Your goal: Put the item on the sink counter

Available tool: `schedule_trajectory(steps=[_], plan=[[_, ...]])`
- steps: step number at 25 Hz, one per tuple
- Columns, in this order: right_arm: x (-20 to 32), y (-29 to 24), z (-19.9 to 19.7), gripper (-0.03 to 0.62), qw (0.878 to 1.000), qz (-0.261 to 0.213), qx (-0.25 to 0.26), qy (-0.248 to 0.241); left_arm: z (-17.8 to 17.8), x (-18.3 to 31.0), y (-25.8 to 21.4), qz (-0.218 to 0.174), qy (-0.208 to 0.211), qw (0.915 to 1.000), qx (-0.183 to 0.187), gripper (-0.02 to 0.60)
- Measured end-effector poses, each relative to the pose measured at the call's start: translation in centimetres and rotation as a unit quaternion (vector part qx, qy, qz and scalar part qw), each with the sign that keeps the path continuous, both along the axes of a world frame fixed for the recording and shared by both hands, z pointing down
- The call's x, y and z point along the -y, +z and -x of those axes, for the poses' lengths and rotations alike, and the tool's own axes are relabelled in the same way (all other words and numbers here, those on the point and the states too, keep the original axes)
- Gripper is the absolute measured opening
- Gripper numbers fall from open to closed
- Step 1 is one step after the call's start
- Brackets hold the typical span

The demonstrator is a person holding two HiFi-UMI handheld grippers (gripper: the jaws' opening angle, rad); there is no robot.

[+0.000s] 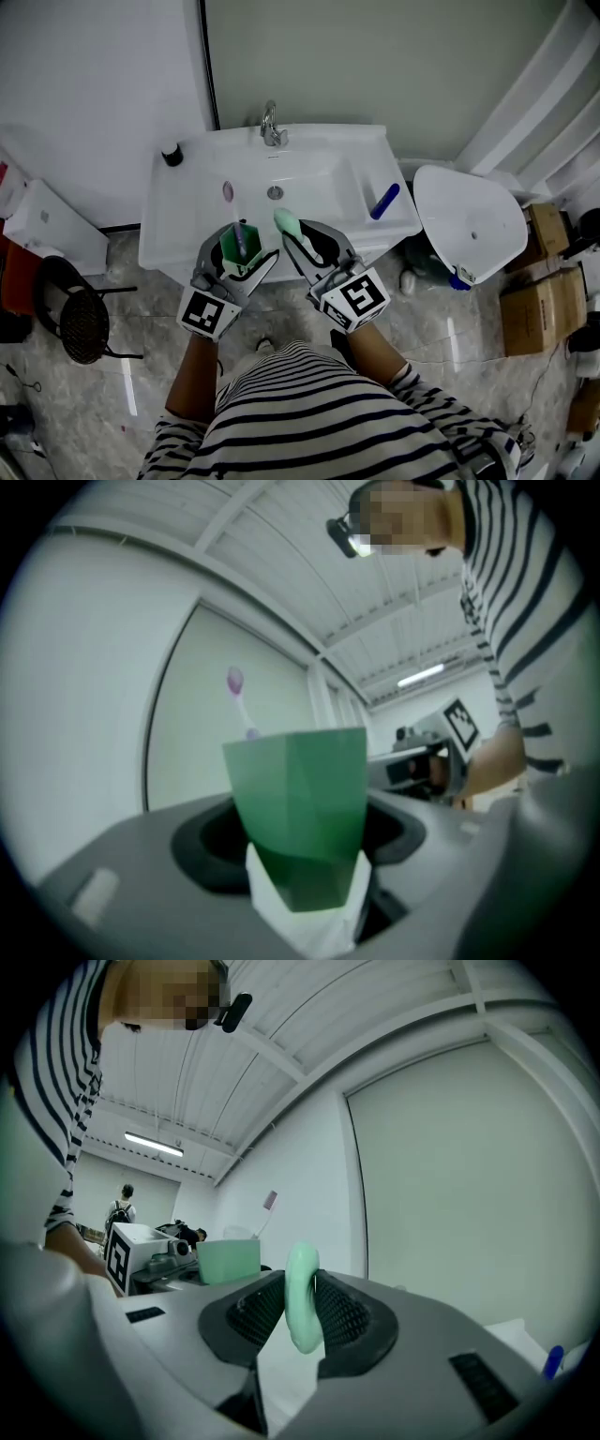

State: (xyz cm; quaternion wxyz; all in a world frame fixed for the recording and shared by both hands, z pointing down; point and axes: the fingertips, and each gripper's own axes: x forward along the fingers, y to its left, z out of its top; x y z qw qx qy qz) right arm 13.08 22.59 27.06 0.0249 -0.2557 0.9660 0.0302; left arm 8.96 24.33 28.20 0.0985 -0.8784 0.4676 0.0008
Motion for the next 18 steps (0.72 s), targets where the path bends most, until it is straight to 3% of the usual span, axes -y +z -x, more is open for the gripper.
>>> schedule_trajectory(steps=[10, 15, 18], plan=[[1.9, 0.7, 5.1, 0.097, 1.0, 0.007, -0.014, -0.001, 5.1, 2.0, 0.9, 0.005, -0.004, 1.0, -0.001, 0.316], [8.6, 2.4, 9.1, 0.097, 0.999, 0.028, -0.027, 0.002, 8.9, 8.3, 1.8, 0.019, -0.003, 0.9996, -0.021, 0.316], [8.9, 2.5, 9.4, 0.097, 0.999, 0.022, -0.027, 0.0, 9.0, 8.8, 1.6, 0.017, -0.006, 0.9997, -0.019, 0.316]])
